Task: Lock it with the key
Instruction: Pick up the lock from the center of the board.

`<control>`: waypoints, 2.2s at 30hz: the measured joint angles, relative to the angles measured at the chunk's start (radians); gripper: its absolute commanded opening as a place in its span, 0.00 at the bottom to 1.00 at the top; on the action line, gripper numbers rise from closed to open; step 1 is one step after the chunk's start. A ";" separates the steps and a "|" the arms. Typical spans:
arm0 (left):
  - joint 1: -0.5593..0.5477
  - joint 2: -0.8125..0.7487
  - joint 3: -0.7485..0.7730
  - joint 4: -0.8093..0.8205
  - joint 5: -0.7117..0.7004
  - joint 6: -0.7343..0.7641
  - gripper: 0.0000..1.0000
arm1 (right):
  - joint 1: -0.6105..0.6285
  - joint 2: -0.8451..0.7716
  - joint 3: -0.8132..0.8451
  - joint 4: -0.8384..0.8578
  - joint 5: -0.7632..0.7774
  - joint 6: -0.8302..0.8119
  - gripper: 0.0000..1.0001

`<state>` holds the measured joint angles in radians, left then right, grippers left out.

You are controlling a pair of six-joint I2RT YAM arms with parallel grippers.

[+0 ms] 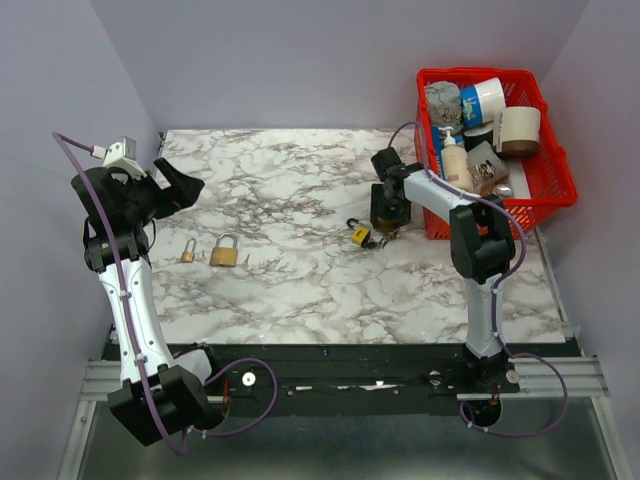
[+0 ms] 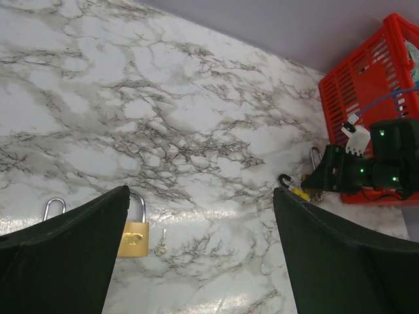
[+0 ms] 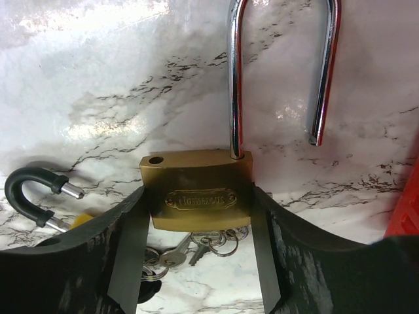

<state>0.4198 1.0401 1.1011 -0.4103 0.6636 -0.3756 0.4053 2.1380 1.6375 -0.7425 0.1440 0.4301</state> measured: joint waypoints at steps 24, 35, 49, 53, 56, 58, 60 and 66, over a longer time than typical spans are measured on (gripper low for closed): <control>-0.007 -0.124 -0.219 0.127 0.434 0.430 0.99 | 0.086 -0.369 -0.024 -0.049 -0.658 -0.640 0.01; -0.422 -0.180 -0.290 -0.233 0.470 1.215 0.86 | 0.197 -0.369 0.061 -0.371 -1.015 -0.944 0.01; -0.746 -0.237 -0.408 -0.048 0.276 1.194 0.65 | 0.337 -0.379 0.063 -0.507 -1.050 -1.072 0.01; -0.789 -0.214 -0.402 -0.055 0.251 1.201 0.53 | 0.342 -0.379 0.071 -0.523 -1.049 -1.081 0.01; -0.815 -0.185 -0.386 -0.063 0.223 1.207 0.51 | 0.344 -0.379 0.095 -0.535 -1.049 -1.085 0.01; -0.823 -0.172 -0.378 -0.066 0.209 1.207 0.50 | 0.346 -0.379 0.101 -0.535 -1.049 -1.086 0.01; -0.832 -0.162 -0.369 -0.068 0.195 1.205 0.49 | 0.349 -0.378 0.101 -0.536 -1.046 -1.086 0.01; -0.870 -0.138 -0.340 -0.079 0.156 1.207 0.40 | 0.355 -0.375 0.112 -0.543 -1.043 -1.086 0.01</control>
<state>-0.4500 0.9024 0.7612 -0.4892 0.8200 0.8314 0.7605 1.7630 1.7496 -1.2854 -0.8986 -0.6559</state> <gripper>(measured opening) 0.458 0.648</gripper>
